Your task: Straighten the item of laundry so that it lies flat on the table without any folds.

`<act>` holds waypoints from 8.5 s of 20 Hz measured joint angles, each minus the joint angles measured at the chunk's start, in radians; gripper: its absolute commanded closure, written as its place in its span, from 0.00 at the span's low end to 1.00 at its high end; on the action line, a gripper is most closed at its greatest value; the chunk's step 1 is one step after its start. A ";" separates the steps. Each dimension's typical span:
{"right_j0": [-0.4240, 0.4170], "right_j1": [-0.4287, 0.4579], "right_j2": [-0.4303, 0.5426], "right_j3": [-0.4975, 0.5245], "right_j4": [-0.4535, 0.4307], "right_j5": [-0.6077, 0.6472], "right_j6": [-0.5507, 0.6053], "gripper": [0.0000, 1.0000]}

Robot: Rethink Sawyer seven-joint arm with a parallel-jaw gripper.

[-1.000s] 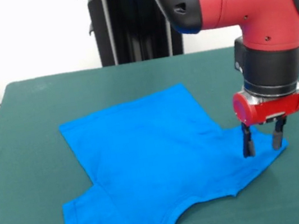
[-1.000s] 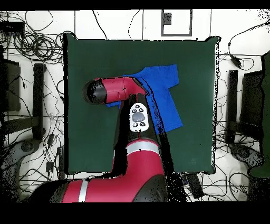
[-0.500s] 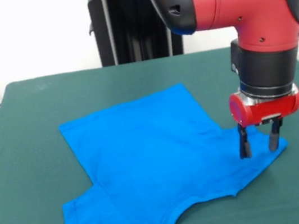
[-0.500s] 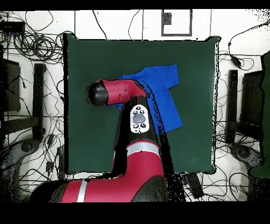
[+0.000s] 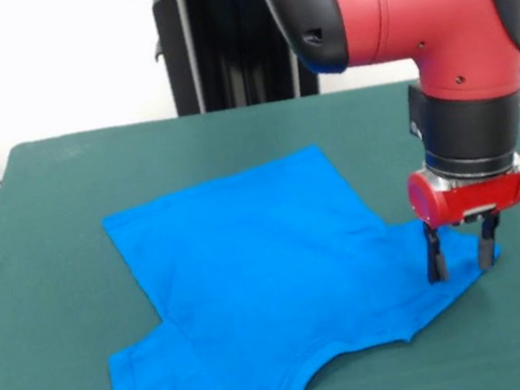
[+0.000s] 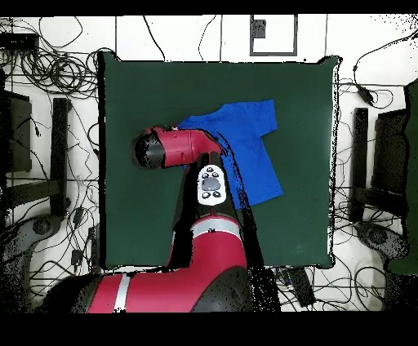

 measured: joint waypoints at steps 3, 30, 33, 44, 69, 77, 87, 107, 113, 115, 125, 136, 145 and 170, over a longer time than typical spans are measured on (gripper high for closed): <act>0.008 0.015 -0.003 0.011 0.014 -0.029 0.000 0.00; 0.051 0.047 -0.057 0.052 0.129 -0.135 0.000 0.00; 0.060 0.050 -0.068 0.051 0.146 -0.136 0.000 0.00; 0.076 0.058 -0.087 0.051 0.189 -0.149 0.000 0.00; 0.133 0.080 -0.136 0.037 0.291 -0.149 0.000 0.00; 0.138 0.082 -0.141 0.039 0.305 -0.158 0.000 0.00; 0.133 0.049 -0.137 0.061 0.306 -0.159 0.000 0.00; 0.076 -0.141 -0.126 0.145 0.297 -0.132 0.000 0.00; 0.055 -0.131 -0.126 0.173 0.291 -0.132 0.000 0.00; 0.051 -0.129 -0.125 0.188 0.285 -0.139 0.000 0.00; 0.056 -0.122 -0.124 0.208 0.284 -0.195 0.000 0.00; 0.072 -0.062 -0.124 0.207 0.285 -0.235 0.000 0.00; 0.093 -0.010 -0.129 0.208 0.285 -0.263 0.000 0.00; 0.164 0.036 -0.183 0.201 0.311 -0.301 0.000 0.00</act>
